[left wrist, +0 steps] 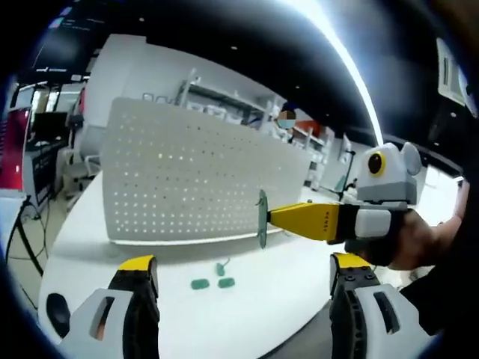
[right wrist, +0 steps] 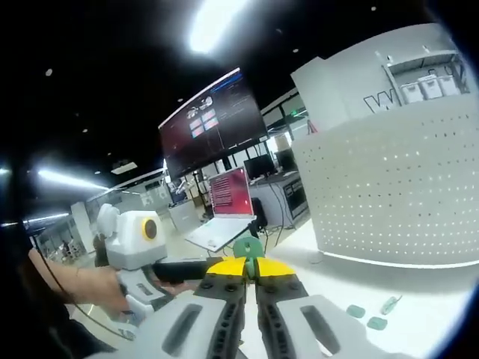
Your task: Insert the hook assembly into the mounting plate slot until the hook locks in place.
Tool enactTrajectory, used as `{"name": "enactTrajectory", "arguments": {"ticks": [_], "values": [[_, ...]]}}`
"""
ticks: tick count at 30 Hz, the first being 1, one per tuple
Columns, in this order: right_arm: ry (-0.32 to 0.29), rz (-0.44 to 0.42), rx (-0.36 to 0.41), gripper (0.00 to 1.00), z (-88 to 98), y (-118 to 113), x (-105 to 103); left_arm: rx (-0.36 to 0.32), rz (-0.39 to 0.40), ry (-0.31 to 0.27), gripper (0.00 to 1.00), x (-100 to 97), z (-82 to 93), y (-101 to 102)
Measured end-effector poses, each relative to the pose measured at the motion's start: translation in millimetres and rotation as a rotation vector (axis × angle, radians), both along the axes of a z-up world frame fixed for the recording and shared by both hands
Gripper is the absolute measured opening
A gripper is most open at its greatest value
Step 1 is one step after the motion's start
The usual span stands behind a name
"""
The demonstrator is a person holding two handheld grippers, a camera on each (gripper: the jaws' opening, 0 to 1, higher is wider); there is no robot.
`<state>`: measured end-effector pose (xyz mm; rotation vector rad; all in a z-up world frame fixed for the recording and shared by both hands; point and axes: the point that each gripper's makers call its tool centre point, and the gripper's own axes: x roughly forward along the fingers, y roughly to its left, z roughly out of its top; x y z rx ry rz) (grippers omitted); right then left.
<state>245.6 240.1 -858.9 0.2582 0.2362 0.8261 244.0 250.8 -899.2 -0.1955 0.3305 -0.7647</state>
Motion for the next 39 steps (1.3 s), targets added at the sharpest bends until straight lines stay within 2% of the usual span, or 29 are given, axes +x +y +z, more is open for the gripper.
{"name": "enactTrajectory", "arguments": {"ticks": [6, 12, 13, 14, 16, 21, 23, 25, 28, 31, 33, 39], "values": [[-0.01, -0.024, -0.011, 0.0, -4.3, -3.8, 3.5, -0.016, -0.015, 0.004, 1.0, -3.3, 0.8, -2.2], [-0.037, -0.091, -0.024, 0.0, -5.7, -12.6, 17.4, -0.037, -0.005, 0.026, 1.0, -3.2, 0.3, -1.0], [-0.007, -0.116, 0.005, 0.0, -5.2, -14.2, 22.6, -0.061, -0.005, 0.03, 0.99, -3.9, 2.4, -1.2], [-0.004, -0.121, 0.025, 0.0, -2.0, -13.9, 25.6, -0.08, 0.002, 0.033, 0.99, -3.6, 3.8, -0.5], [-0.061, -0.153, -0.007, 0.0, 4.7, -17.9, 36.9, -0.089, -0.001, 0.045, 0.97, -4.4, 2.2, 0.3], [-0.075, -0.223, 0.021, 0.0, 12.2, -26.3, 58.9, -0.082, 0.003, 0.059, 0.98, -1.9, -4.0, 4.8], [-0.109, -0.256, 0.007, 0.0, 15.9, -30.7, 68.1, -0.101, 0.006, 0.065, 0.98, -0.4, -2.8, 7.2], [-0.179, -0.359, -0.002, 0.0, 24.9, -45.5, 77.5, -0.111, 0.009, 0.073, 0.98, 0.6, -2.2, 10.3], [-0.231, -0.43, -0.003, 0.0, 34.5, -56.8, 85.4, -0.102, 0.029, 0.069, 0.99, 2.9, -1.6, 20.0], [-0.244, -0.463, 0.01, 0.0, 37.2, -62.4, 97.4, -0.108, 0.041, 0.072, 1.0, 4.1, -1.7, 26.2], [-0.243, -0.48, -0.01, 0.0, 32.6, -65.3, 107.7, -0.123, 0.03, 0.086, 1.0, 3.3, -2.1, 25.7], [-0.231, -0.539, -0.009, 0.0, 27.5, -77.7, 128.1, -0.088, 0.025, 0.077, 1.0, 1.9, 0.4, 29.4]]}}
